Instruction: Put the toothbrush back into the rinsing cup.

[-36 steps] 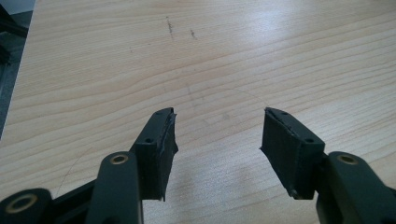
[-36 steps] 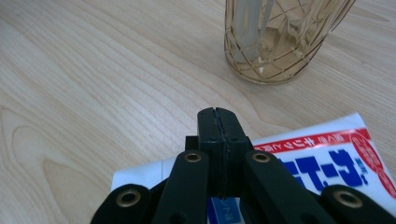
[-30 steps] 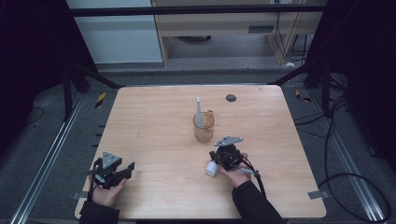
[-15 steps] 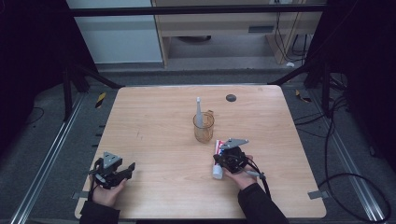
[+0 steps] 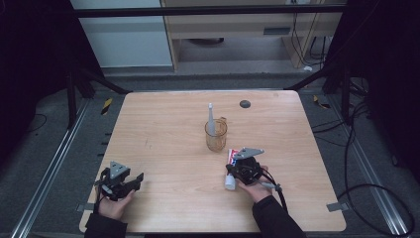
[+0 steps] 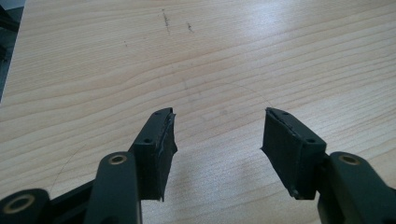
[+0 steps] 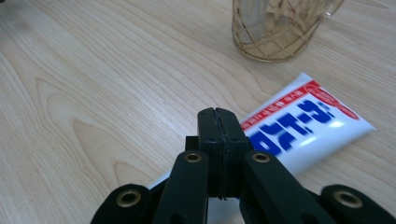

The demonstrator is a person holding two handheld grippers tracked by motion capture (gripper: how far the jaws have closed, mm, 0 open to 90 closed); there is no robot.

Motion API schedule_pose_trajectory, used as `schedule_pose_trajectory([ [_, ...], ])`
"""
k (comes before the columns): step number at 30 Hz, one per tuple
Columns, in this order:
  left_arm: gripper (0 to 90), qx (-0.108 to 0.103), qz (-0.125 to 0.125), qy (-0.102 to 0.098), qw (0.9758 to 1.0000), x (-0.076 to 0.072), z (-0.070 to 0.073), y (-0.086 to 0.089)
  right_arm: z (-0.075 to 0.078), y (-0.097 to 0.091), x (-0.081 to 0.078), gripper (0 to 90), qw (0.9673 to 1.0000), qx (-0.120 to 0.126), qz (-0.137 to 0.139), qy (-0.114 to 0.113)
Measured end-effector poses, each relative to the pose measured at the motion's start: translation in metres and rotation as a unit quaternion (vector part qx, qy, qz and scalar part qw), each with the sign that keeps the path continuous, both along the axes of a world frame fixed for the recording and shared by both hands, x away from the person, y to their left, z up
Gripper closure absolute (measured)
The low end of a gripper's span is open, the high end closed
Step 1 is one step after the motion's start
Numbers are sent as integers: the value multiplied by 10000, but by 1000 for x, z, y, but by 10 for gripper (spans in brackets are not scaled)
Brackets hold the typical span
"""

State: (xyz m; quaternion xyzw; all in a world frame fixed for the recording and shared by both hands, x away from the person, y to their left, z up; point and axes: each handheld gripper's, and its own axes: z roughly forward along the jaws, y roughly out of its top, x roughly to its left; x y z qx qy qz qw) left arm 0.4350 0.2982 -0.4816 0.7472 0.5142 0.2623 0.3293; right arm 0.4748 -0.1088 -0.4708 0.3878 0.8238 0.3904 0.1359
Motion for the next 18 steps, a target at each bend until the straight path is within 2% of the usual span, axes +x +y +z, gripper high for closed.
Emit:
schedule_pose_trajectory([
  [2,429,-4,-1,-1,10000,0,0,0,-1,5,1,900,10000,23,49,-29],
  [5,430,-9,3,0,10000,0,0,1,-3,12,4,900,9999,66,90,68],
  [7,430,-10,3,-1,10000,0,0,1,-6,15,5,900,9999,15,112,128],
  [9,430,-11,3,1,10000,0,0,1,-9,17,6,900,9997,-135,105,179],
  [12,430,-11,2,-2,10000,0,0,1,-9,12,4,900,9997,-72,108,190],
  [18,429,-12,4,-6,10000,0,1,1,-9,2,-1,900,9997,-116,94,214],
])
